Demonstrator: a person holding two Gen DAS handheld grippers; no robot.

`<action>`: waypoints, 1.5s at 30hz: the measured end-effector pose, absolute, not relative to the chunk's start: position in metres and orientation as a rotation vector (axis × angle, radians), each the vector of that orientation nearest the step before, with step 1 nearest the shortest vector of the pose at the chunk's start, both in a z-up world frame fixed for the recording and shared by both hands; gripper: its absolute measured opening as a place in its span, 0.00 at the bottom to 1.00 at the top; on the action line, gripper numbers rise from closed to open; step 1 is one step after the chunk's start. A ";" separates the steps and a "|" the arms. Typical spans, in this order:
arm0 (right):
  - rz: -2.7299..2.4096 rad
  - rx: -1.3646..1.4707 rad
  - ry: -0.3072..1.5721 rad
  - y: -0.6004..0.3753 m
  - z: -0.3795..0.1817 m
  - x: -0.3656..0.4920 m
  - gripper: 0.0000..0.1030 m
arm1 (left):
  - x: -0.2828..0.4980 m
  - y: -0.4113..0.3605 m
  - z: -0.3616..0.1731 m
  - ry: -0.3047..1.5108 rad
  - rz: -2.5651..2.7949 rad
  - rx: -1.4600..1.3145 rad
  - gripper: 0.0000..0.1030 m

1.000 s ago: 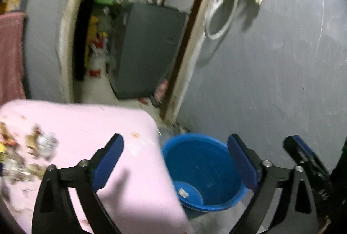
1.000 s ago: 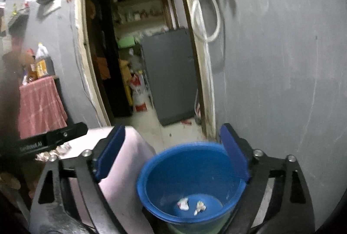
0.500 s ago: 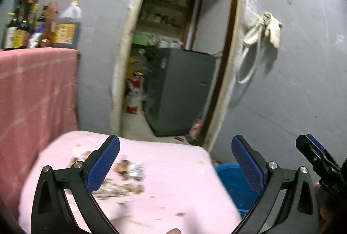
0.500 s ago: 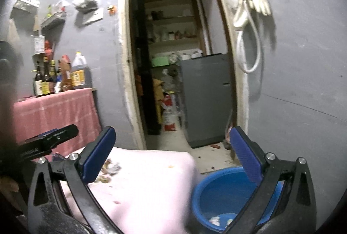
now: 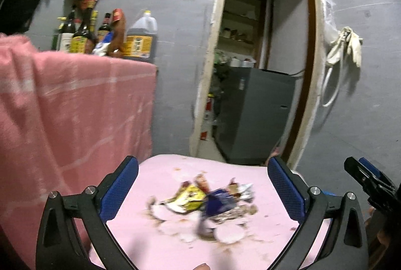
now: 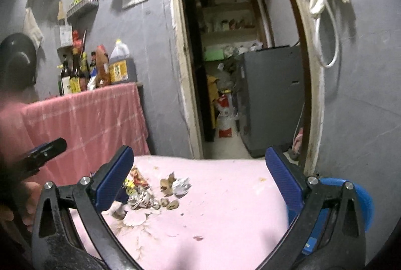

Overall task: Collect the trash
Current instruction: 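Return the right tool to the table while the left tool grasps the blue chip bag, then close the left tool on the yellow snack box while the right tool grasps a tan scrap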

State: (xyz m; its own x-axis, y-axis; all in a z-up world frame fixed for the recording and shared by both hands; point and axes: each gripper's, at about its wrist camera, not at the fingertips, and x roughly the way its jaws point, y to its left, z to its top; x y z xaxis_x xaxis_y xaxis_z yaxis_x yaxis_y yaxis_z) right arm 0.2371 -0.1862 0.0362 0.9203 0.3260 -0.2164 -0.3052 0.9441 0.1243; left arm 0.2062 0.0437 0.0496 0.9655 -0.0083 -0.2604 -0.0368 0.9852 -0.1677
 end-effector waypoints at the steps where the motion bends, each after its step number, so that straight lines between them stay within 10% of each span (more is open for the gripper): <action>1: 0.330 0.084 0.251 -0.181 0.032 0.240 1.00 | 0.205 0.048 0.045 0.269 0.022 -0.174 0.98; 16: 0.391 0.006 0.510 -0.136 -0.021 0.292 0.97 | 0.244 0.086 -0.025 0.526 0.068 -0.141 0.98; 33: 0.444 -0.025 0.840 -0.113 -0.066 0.353 0.44 | 0.304 0.082 -0.040 0.710 -0.090 -0.088 0.87; 45: 0.483 -0.045 0.892 -0.106 -0.075 0.358 0.37 | 0.328 0.083 -0.058 0.809 -0.178 -0.096 0.69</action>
